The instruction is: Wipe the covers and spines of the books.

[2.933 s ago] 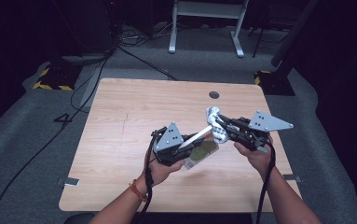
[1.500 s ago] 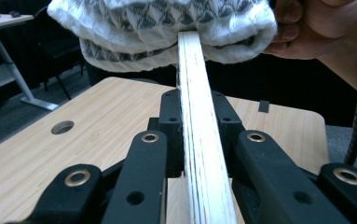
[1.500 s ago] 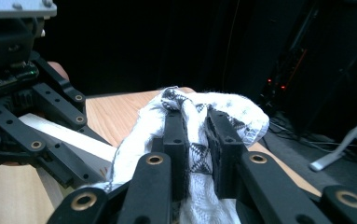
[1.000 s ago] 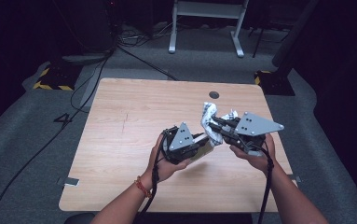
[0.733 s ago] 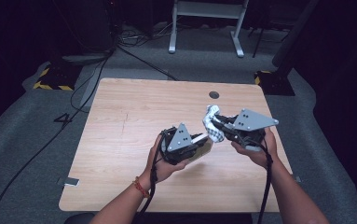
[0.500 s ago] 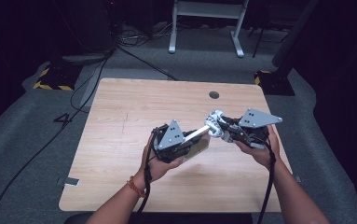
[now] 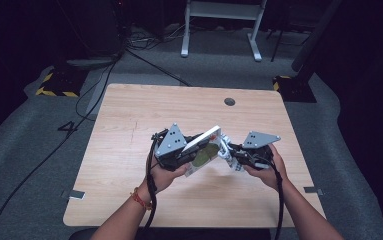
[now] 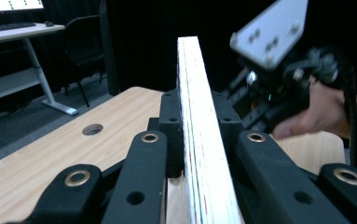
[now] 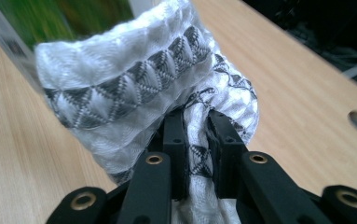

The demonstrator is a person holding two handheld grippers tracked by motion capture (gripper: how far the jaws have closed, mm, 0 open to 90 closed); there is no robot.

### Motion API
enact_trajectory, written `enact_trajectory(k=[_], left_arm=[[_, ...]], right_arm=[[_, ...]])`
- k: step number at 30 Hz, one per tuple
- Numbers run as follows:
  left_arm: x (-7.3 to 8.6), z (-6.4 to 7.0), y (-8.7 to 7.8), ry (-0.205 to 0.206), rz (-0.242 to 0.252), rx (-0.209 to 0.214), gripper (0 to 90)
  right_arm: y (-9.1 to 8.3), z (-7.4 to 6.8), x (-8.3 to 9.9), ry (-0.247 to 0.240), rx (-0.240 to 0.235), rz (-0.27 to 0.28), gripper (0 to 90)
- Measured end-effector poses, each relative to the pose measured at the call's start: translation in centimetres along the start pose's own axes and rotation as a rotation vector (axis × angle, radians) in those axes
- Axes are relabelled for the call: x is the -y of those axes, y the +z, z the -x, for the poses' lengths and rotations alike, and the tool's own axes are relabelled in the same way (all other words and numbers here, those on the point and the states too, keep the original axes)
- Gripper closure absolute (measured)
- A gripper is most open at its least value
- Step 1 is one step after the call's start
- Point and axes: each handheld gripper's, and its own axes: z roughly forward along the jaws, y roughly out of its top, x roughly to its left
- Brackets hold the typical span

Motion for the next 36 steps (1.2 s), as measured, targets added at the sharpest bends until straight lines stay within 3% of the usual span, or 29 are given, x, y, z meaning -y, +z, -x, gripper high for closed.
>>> enact_trajectory(k=[5,10,12,15,21,30,32,36], left_arm=[[-0.4,-0.2,-0.4,-0.005,0.025,-0.019,79.1],[-0.8,-0.4,-0.7,-0.015,0.051,-0.036,79.1],[-0.9,-0.4,-0.8,-0.019,0.062,-0.037,79.1],[-0.9,-0.3,-0.7,-0.019,0.064,-0.052,79.1],[-0.8,-0.4,-0.2,-0.041,0.074,-0.069,79.1],[-0.8,-0.2,1.1,-0.038,0.043,-0.101,79.1],[-0.6,-0.1,1.4,-0.036,0.027,-0.111,79.1],[-0.3,-0.1,1.9,-0.032,0.006,-0.127,79.1]], right_arm=[[1.6,-0.1,1.6,0.026,-0.022,-0.061,79.2],[2.8,-0.3,2.5,0.065,-0.049,-0.085,79.2],[3.2,-0.5,2.7,0.065,-0.037,-0.105,79.2],[3.4,-0.7,2.6,0.087,-0.057,-0.081,79.2],[3.1,-3.1,1.3,0.053,-0.123,0.006,79.2],[4.7,-7.8,0.1,-0.045,-0.240,0.016,79.1],[4.9,-9.0,-0.2,-0.086,-0.250,0.022,79.1],[4.2,-10.1,-1.3,-0.097,-0.253,0.086,79.1]])
